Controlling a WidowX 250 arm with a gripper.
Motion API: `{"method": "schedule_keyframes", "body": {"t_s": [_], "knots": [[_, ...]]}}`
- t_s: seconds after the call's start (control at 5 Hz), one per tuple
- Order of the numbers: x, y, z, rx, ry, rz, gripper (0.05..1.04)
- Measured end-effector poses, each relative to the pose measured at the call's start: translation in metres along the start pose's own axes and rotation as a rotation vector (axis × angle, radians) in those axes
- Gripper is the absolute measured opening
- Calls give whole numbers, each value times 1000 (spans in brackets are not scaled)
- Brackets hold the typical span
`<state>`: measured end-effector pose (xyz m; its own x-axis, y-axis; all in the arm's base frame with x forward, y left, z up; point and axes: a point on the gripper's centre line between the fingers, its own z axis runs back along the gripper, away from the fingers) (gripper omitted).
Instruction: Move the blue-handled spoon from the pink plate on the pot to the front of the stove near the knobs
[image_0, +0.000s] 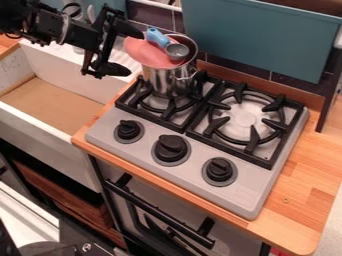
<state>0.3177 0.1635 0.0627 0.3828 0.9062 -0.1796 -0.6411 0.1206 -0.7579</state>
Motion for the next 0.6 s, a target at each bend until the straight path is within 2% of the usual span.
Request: {"method": "schedule_keyframes", "body": {"t_s": [0.2, 0.4, 0.6], "knots": [[-2, 11, -7, 10, 19, 31, 995], [-6, 12, -6, -42, 6, 55, 995], [-5, -9, 4, -94, -59, 55, 995]]}}
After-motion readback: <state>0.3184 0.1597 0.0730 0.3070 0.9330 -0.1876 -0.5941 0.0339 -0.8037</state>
